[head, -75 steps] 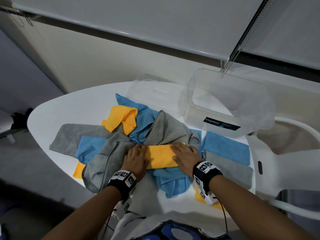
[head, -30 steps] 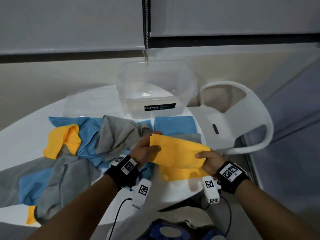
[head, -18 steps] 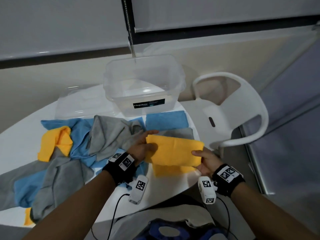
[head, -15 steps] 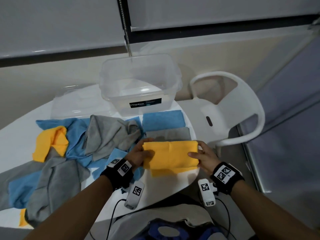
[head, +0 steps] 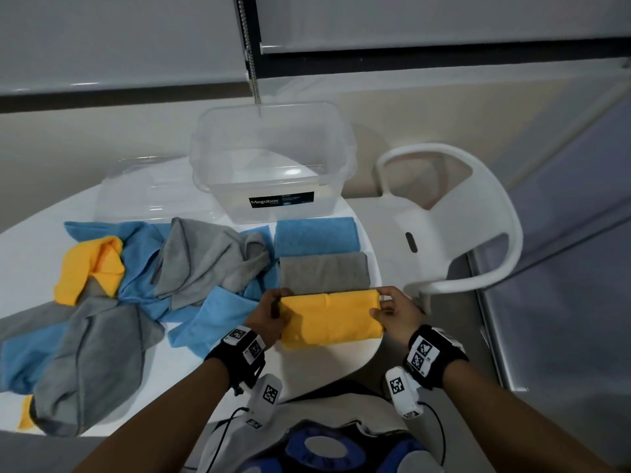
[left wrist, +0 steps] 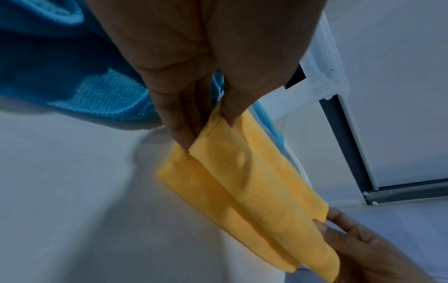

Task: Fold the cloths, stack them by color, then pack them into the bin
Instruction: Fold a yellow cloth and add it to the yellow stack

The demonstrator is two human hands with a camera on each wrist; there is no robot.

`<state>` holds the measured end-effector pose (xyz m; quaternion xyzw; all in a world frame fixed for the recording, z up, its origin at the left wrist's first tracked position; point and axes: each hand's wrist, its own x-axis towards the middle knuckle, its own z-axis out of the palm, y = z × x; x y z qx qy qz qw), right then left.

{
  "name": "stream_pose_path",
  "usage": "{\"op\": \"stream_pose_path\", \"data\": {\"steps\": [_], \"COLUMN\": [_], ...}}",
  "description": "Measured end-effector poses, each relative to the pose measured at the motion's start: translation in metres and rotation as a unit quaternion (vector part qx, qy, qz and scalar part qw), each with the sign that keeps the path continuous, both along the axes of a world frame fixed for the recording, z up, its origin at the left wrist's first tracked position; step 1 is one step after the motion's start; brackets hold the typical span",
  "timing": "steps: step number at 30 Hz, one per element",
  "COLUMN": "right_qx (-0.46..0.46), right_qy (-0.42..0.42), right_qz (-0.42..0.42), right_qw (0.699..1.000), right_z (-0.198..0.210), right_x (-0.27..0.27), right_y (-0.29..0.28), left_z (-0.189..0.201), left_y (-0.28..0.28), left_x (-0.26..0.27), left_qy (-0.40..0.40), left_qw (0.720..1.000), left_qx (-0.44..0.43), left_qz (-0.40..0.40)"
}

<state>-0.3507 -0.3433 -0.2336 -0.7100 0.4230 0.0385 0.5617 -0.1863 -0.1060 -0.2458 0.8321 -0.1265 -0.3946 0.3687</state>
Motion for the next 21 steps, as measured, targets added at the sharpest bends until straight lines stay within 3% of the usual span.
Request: {"op": "stream_pose_path", "data": {"steps": [8,10,12,13,15,16,18,21], "right_qx": [-0.064,-0.14,-0.269,-0.34,-0.436,-0.443,-0.419,-0.418], "right_qy": [-0.017,-0.014,-0.005,-0.013,-0.049,-0.057,-0.048,-0.015], "right_qz": [0.017,0.068,0.175,0.231,0.325,0.36,0.407,0.45], "right_qw": [0.998,0.988,0.947,0.912,0.837,0.819,0.81,0.789], "right_z": [0.006,0.008,0.014,0.017,0.016,0.012,0.002,-0.013], "right_x": [0.002,0.002,0.002,0.003,0.008,0.011,0.019,0.027], "right_y": [-0.002,-0.002,0.001,0.005,0.014,0.019,0.032,0.043], "left_z": [0.012,0.025,0.034,0.038,0.037,0.034,0.021,0.003], "left_y": [-0.01,-0.01,-0.01,-0.01,-0.013,-0.015,-0.02,-0.021], "left_x": [0.001,0.004,0.005,0.005,-0.001,-0.007,-0.017,-0.023], "left_qy": [-0.116,-0.145,-0.192,-0.24,-0.35,-0.387,-0.407,-0.38], "left_qw": [0.985,0.977,0.961,0.946,0.898,0.876,0.851,0.844], "left_qx": [0.112,0.123,0.125,0.12,0.101,0.086,0.063,0.068], "left_qz": [-0.053,-0.097,-0.152,-0.182,-0.245,-0.274,-0.327,-0.371]}}
